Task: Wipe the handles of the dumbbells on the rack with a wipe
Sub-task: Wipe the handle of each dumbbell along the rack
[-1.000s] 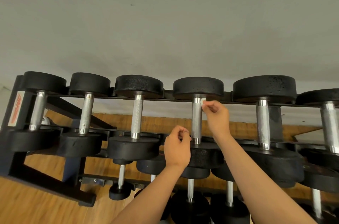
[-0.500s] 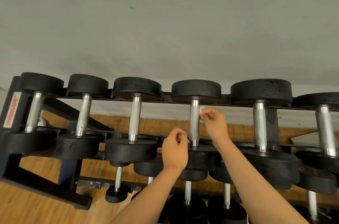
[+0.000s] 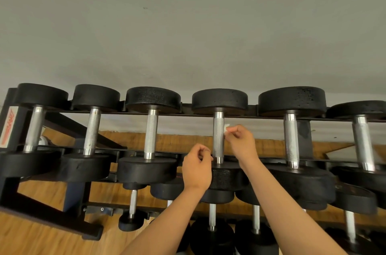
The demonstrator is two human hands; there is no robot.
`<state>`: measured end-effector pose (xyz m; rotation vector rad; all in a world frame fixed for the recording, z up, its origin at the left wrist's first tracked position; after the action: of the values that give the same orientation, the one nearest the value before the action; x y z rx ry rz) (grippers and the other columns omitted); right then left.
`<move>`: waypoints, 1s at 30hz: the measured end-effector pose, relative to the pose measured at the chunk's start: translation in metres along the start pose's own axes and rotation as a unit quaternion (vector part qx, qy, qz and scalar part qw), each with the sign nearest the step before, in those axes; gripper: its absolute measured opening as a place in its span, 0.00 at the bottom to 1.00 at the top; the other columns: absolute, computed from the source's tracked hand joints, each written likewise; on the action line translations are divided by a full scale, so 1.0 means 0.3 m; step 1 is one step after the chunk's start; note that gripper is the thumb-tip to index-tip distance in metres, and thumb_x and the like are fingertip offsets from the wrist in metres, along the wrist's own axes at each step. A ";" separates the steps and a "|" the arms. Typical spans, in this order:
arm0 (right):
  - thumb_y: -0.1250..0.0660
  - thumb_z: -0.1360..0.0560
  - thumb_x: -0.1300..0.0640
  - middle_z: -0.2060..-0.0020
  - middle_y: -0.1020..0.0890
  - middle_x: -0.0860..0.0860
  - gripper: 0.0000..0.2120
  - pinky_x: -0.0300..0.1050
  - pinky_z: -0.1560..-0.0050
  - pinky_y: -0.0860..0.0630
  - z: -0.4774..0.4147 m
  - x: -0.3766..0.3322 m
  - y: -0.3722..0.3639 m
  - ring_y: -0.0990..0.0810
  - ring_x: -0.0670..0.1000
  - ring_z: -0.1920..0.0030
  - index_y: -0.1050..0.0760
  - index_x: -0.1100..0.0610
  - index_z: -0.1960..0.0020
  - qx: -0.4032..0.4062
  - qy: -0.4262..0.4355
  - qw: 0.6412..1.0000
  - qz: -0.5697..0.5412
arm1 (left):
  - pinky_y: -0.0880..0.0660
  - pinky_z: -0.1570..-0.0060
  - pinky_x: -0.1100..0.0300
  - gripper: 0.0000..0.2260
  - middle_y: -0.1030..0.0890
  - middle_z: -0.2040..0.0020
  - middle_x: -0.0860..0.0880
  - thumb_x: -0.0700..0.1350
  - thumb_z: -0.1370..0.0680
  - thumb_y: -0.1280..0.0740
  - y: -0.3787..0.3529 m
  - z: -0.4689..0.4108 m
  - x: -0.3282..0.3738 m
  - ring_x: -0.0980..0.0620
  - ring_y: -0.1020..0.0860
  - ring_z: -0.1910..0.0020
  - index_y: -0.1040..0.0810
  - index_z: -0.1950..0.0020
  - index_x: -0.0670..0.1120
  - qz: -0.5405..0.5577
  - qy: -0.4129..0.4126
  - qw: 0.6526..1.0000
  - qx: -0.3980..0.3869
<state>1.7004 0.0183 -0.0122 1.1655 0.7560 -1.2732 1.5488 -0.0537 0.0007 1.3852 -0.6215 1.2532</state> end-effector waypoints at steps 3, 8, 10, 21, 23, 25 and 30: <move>0.36 0.22 0.65 0.56 0.19 0.52 0.03 0.38 0.51 0.25 0.011 0.014 0.001 0.21 0.47 0.53 0.24 0.59 0.53 0.003 -0.011 1.000 0.001 | 0.30 0.62 0.73 0.09 0.20 0.65 0.51 0.39 0.20 0.38 0.000 0.002 0.000 0.59 0.22 0.63 0.23 0.59 0.46 0.006 0.000 1.000 -0.001; 0.35 0.22 0.63 0.55 0.19 0.52 0.08 0.44 0.47 0.24 -0.075 -0.065 -0.015 0.20 0.50 0.51 0.25 0.53 0.57 0.021 0.013 1.000 -0.001 | 0.30 0.63 0.74 0.09 0.20 0.64 0.52 0.40 0.20 0.38 0.000 0.001 -0.006 0.60 0.22 0.62 0.23 0.58 0.47 -0.002 0.012 1.000 0.000; 0.35 0.22 0.63 0.56 0.19 0.50 0.10 0.44 0.48 0.24 -0.078 -0.077 -0.016 0.20 0.50 0.51 0.26 0.50 0.59 0.034 0.028 0.999 0.004 | 0.30 0.63 0.73 0.08 0.20 0.65 0.52 0.40 0.20 0.38 0.000 0.001 -0.007 0.60 0.22 0.62 0.23 0.58 0.46 -0.002 0.012 1.000 0.001; 0.35 0.23 0.64 0.55 0.19 0.51 0.02 0.37 0.50 0.25 -0.041 -0.049 -0.002 0.20 0.47 0.53 0.23 0.59 0.54 0.004 0.031 0.999 -0.011 | 0.28 0.60 0.66 0.08 0.20 0.65 0.52 0.41 0.20 0.39 -0.004 -0.003 -0.013 0.58 0.21 0.63 0.23 0.58 0.45 0.001 0.008 1.000 -0.001; 0.34 0.23 0.64 0.56 0.19 0.50 0.02 0.36 0.51 0.25 -0.065 -0.077 -0.004 0.20 0.46 0.53 0.23 0.59 0.54 0.014 0.039 0.999 -0.022 | 0.28 0.60 0.66 0.08 0.20 0.65 0.52 0.41 0.20 0.39 -0.004 -0.003 -0.013 0.58 0.21 0.62 0.23 0.58 0.45 0.000 0.007 1.000 -0.002; 0.35 0.22 0.63 0.56 0.19 0.49 0.02 0.37 0.50 0.25 -0.077 -0.067 -0.008 0.20 0.45 0.52 0.24 0.59 0.52 0.005 0.027 0.999 -0.035 | 0.28 0.60 0.67 0.09 0.20 0.65 0.52 0.41 0.20 0.39 -0.005 -0.005 -0.016 0.59 0.21 0.63 0.23 0.58 0.45 0.001 0.011 1.000 -0.002; 0.38 0.20 0.61 0.53 0.20 0.52 0.03 0.40 0.48 0.24 -0.046 0.014 -0.021 0.20 0.48 0.51 0.27 0.60 0.48 -0.049 -0.029 0.998 -0.018 | 0.30 0.62 0.72 0.09 0.20 0.65 0.52 0.41 0.20 0.39 -0.004 -0.004 -0.020 0.59 0.21 0.63 0.23 0.58 0.45 0.002 0.010 1.000 -0.002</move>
<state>1.6972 0.0305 -0.0215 1.0358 0.7894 -1.2801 1.5476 -0.0539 -0.0053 1.3670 -0.6123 1.2669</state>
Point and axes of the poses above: each hand's wrist, its own z-axis away from the middle knuckle, its own y-axis out of the back of the hand, x = y × z, the point moved 7 cm from there along -z, towards the middle knuckle
